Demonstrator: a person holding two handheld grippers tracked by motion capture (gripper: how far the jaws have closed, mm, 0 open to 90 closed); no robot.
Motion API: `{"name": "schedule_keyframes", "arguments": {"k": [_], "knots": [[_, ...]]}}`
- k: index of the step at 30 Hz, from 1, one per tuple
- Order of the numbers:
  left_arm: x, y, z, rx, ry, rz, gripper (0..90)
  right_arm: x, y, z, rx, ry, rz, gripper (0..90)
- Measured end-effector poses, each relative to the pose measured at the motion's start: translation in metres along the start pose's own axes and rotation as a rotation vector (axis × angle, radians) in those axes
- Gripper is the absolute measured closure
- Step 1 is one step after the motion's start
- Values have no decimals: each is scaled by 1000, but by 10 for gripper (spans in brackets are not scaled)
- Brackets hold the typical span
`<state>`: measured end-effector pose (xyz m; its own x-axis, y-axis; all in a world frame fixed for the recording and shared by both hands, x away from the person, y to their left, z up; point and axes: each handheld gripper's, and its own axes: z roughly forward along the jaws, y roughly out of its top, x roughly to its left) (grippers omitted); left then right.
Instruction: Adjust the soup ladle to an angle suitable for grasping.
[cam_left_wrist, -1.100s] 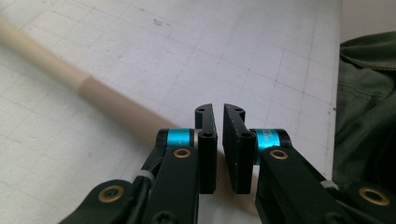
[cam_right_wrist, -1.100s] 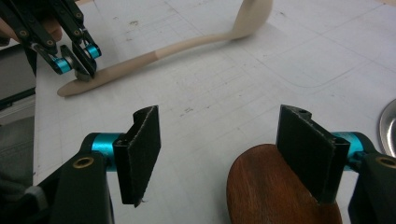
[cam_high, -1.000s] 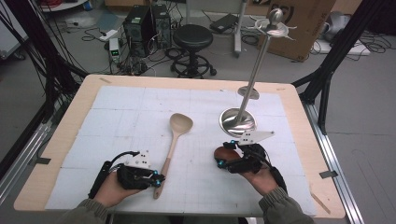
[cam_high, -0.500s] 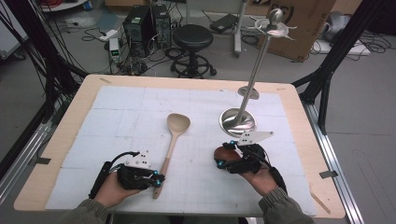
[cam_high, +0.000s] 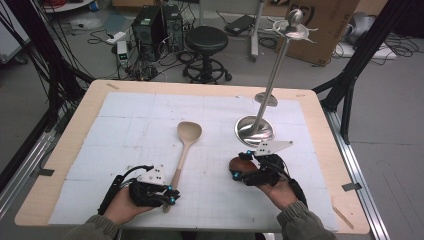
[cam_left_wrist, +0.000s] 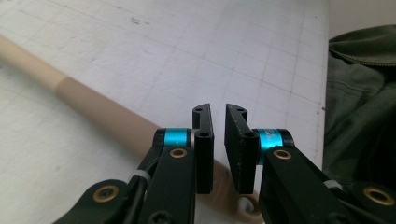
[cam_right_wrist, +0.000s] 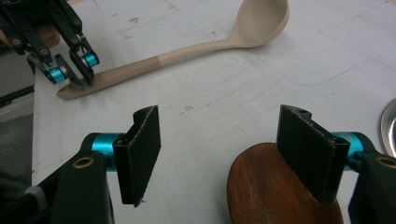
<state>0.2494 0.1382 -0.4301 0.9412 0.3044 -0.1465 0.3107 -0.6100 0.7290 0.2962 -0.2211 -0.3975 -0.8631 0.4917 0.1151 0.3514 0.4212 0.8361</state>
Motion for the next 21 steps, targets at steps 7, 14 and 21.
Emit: {"name": "schedule_keyframes", "arguments": {"k": [7, 14, 21], "knots": [[-2, 0, 6, 36, -18, 2, 827, 1, 0, -1, 1, 2, 4, 298], [-2, 0, 3, 41, 11, 10, 865, 1, 0, -1, -2, 0, 2, 298], [-3, 0, -1, 45, 33, 15, 879, 2, 0, -3, -4, -1, 5, 298]]}}
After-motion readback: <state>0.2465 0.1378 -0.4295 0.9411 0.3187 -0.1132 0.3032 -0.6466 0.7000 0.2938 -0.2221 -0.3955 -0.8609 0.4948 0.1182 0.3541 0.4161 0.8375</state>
